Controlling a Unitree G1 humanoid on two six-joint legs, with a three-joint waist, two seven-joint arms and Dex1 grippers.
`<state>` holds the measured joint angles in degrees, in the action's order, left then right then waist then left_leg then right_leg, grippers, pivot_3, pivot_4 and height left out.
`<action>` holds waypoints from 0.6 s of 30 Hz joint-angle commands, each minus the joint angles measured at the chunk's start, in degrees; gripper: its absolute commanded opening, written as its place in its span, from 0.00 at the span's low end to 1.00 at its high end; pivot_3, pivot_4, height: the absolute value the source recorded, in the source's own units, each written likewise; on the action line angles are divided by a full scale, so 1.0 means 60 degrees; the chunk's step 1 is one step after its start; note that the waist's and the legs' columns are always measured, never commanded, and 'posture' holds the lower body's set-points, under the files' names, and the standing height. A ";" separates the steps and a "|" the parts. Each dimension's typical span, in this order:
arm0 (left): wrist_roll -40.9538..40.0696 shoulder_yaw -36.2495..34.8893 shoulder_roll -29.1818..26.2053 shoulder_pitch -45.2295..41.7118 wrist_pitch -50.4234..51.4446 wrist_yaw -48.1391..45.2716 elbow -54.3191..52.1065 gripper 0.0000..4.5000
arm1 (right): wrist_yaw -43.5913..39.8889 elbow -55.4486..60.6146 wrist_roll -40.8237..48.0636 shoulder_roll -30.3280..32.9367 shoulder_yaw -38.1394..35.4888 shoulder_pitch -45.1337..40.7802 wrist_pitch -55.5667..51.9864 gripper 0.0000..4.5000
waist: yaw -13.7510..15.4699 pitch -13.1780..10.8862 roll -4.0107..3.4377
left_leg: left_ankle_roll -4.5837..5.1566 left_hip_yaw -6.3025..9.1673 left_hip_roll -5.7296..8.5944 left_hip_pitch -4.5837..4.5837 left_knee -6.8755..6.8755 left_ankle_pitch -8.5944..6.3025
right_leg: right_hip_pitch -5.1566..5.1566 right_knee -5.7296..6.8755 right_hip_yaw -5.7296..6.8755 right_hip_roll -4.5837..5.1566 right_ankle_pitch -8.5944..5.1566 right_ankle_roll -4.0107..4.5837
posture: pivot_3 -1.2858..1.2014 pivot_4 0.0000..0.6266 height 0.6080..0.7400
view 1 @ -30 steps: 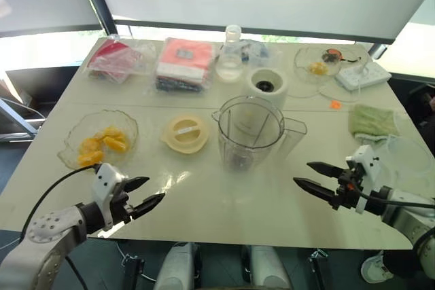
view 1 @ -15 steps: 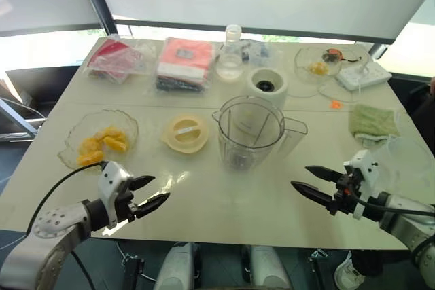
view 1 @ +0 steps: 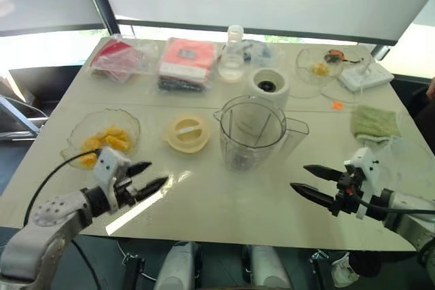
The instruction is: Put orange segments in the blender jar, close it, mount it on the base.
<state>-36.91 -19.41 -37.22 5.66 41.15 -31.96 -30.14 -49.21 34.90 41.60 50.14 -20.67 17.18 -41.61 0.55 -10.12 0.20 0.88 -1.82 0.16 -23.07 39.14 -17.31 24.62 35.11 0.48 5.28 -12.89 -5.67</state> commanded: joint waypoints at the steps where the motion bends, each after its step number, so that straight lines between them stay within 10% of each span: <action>1: -0.0860 -0.1438 0.0127 -0.1134 0.1518 0.2090 -0.0591 0.77 | -0.0472 0.1479 0.1449 0.0743 -0.0926 0.0240 -0.0841 0.82 | 0.0034 0.0001 0.0009 | 0.0000 0.0005 -0.0002 0.0004 0.0001 0.0000 | -0.0007 -0.0001 0.0003 -0.0012 0.0000 -0.0001 | 0.52 0.24 1.00; 7: -0.2232 -0.2988 0.2190 -0.3983 0.5040 0.6581 -0.0905 0.77 | -0.0237 0.1708 0.2390 0.1304 -0.0941 -0.0480 -0.1439 0.82 | 0.0041 0.0003 0.0112 | 0.0002 0.0010 0.0005 0.0099 0.0017 0.0001 | -0.0122 -0.0002 0.0016 -0.0051 0.0000 -0.0019 | 0.52 0.24 1.00; 11: -0.0079 -0.4312 0.4768 -0.6656 0.6154 1.0871 -0.0374 0.77 | -0.0110 0.1309 0.1894 0.1293 0.0198 -0.1387 -0.1315 0.82 | 0.0065 -0.0013 0.0261 | -0.0001 0.0029 0.0014 0.0122 0.0027 0.0003 | -0.0161 -0.0005 0.0018 -0.0058 0.0006 -0.0032 | 0.52 0.24 1.00; 18: 0.1930 -0.4806 0.4817 -0.8032 0.6565 1.1928 0.1477 0.77 | 0.0027 0.1598 0.2683 0.1385 0.0352 -0.1964 -0.1742 0.82 | 0.0049 -0.0008 0.0281 | -0.0008 0.0037 0.0009 0.0118 0.0000 0.0004 | -0.0144 -0.0002 0.0012 -0.0085 0.0015 -0.0046 | 0.52 0.24 1.00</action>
<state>-27.91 -47.46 -6.92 -41.57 80.30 39.04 -22.62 -49.09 42.71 55.47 57.50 -16.73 5.70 -51.74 0.85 -10.17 1.88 0.82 -1.59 0.21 -22.38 39.13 -17.28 23.78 35.10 0.58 4.77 -12.79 -5.97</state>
